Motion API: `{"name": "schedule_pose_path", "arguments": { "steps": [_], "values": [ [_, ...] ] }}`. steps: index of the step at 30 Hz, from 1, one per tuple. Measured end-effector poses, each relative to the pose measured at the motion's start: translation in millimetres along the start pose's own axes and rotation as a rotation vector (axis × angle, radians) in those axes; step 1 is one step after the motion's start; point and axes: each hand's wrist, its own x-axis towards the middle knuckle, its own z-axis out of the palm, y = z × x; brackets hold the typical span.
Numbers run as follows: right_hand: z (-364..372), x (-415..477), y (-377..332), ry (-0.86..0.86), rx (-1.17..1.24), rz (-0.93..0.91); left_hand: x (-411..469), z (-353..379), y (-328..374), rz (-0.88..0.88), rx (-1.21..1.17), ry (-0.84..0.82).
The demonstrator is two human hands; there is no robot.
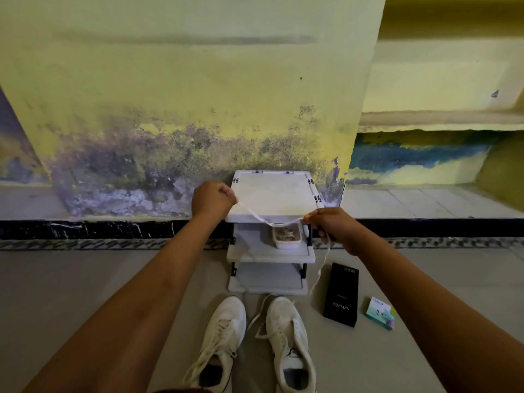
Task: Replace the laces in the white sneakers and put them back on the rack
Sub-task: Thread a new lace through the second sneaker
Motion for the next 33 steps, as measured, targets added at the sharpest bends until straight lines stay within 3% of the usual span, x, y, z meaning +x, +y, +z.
{"name": "schedule_pose_path", "arguments": {
  "steps": [5,11,20,26,29,33],
  "values": [
    [17,1,-3,-0.102,-0.113,0.031,-9,8,7,-0.091,-0.253,-0.204],
    [20,3,-3,-0.099,-0.073,0.001,-10,12,11,-0.012,-0.430,-0.204],
    [26,6,-4,-0.087,-0.001,-0.011,-14,12,15,-0.024,-0.541,-0.250],
    [36,6,-10,-0.004,0.036,-0.041,-21,14,29,-0.009,-0.478,-0.331],
    [41,7,-11,-0.014,0.061,-0.049,-25,13,41,-0.125,-0.721,-0.426],
    [41,9,-9,-0.042,0.004,-0.016,-13,7,54,-0.375,-1.182,-0.300]
  ]
}}
